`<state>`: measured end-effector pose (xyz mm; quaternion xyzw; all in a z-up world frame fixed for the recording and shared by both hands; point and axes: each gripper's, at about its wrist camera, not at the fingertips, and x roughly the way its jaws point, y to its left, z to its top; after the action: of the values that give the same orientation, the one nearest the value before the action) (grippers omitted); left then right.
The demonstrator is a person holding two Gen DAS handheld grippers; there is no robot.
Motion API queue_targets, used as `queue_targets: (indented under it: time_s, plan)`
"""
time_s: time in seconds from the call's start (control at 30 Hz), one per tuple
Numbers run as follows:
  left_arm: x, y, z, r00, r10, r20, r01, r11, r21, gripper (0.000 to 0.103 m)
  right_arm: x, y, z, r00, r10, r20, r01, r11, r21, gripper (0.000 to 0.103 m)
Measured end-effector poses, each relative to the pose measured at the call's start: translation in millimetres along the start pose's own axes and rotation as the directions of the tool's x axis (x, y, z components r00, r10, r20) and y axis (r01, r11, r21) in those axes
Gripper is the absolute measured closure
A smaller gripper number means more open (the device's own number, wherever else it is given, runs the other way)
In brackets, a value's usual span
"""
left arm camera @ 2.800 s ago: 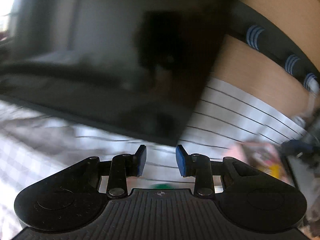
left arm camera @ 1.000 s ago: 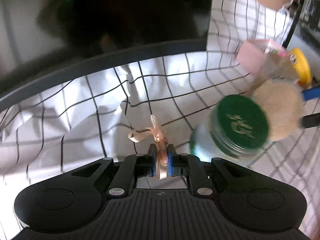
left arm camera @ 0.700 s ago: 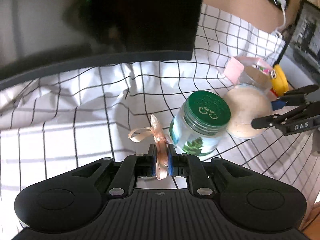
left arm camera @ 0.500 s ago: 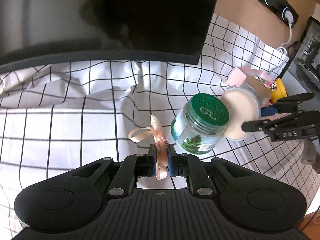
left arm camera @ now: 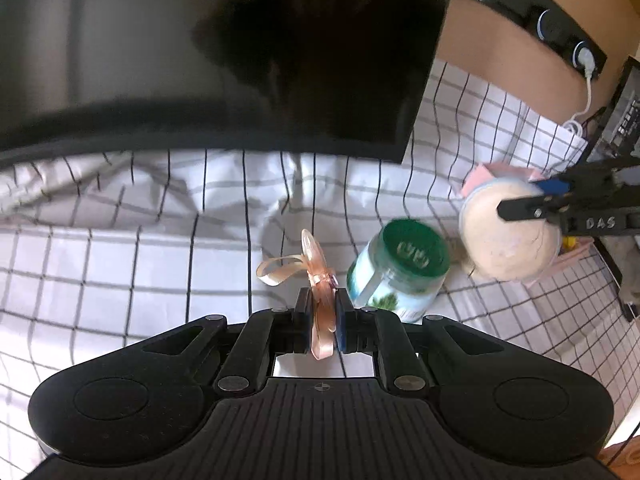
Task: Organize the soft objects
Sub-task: 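Grasp the round beige container with the right gripper while the left gripper lifts the ribbon, then carry the ribbon bow and beige container with both grippers over the pink box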
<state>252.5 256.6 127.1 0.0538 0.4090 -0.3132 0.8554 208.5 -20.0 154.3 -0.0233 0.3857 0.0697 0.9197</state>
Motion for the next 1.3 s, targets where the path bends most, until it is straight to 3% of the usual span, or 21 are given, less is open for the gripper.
queue_targets:
  time_s: [0.3, 0.57, 0.83, 1.03, 1.3]
  plan:
    - [-25, -30, 33, 0.998, 0.026, 0.065, -0.029, 0.999, 0.04, 0.089, -64, -19, 34, 0.984, -0.013, 0.179, 0.02, 0.999, -0.036, 0.068]
    - [-22, -69, 53, 0.996, -0.017, 0.085, 0.012, 0.998, 0.064, 0.089, -105, -54, 36, 0.962, -0.058, 0.269, 0.059, 0.998, 0.005, 0.067]
    - [3, -127, 73, 0.991, -0.106, 0.084, 0.095, 0.987, 0.127, 0.089, -141, -103, 11, 0.944, -0.149, 0.293, 0.132, 0.988, 0.077, 0.067]
    - [31, -185, 86, 0.977, -0.206, 0.061, 0.193, 0.965, 0.178, 0.089, -158, -144, -11, 0.933, -0.21, 0.291, 0.178, 0.975, 0.133, 0.067]
    - [90, -253, 95, 0.946, -0.323, 0.001, 0.32, 0.94, 0.122, 0.089, -162, -200, -45, 0.932, -0.258, 0.254, 0.211, 0.957, 0.201, 0.067]
